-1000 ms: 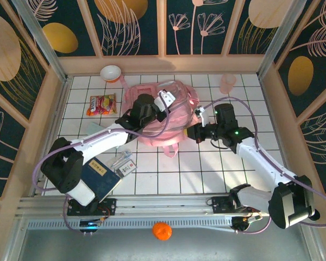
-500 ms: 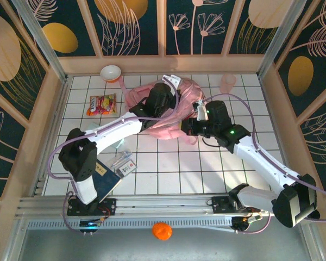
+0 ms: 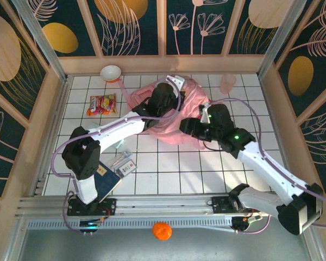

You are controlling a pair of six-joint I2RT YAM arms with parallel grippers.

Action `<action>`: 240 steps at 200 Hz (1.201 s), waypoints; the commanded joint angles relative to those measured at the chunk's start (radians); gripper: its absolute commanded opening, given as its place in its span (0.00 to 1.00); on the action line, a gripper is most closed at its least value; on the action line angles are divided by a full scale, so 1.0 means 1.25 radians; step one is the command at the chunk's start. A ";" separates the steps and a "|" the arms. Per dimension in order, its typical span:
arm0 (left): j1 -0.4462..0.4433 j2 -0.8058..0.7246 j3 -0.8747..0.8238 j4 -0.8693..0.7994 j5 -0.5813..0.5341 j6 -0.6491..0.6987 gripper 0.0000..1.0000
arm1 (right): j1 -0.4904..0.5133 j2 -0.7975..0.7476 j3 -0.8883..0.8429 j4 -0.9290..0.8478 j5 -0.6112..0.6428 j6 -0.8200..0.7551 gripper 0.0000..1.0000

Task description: Pack the student bag

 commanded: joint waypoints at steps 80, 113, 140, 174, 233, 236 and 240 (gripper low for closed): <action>0.073 -0.119 -0.092 0.242 0.356 0.072 0.00 | -0.167 -0.108 -0.159 0.215 -0.053 0.228 0.99; 0.073 -0.130 -0.111 0.257 0.422 0.078 0.00 | -0.168 -0.061 -0.208 0.406 -0.077 0.270 0.94; 0.074 -0.132 -0.112 0.240 0.468 0.089 0.00 | -0.168 -0.016 -0.206 0.482 -0.121 0.258 0.77; 0.078 -0.137 -0.108 0.228 0.484 0.085 0.00 | -0.167 0.009 -0.220 0.519 -0.137 0.255 0.33; 0.088 -0.215 -0.101 0.062 0.397 0.023 0.43 | -0.131 -0.008 -0.225 0.606 -0.044 0.291 0.00; 0.088 -0.223 -0.101 0.041 0.388 0.021 0.45 | -0.124 -0.008 -0.225 0.610 -0.034 0.293 0.00; 0.088 -0.234 -0.100 0.013 0.378 0.014 0.46 | -0.117 -0.008 -0.223 0.615 -0.017 0.297 0.00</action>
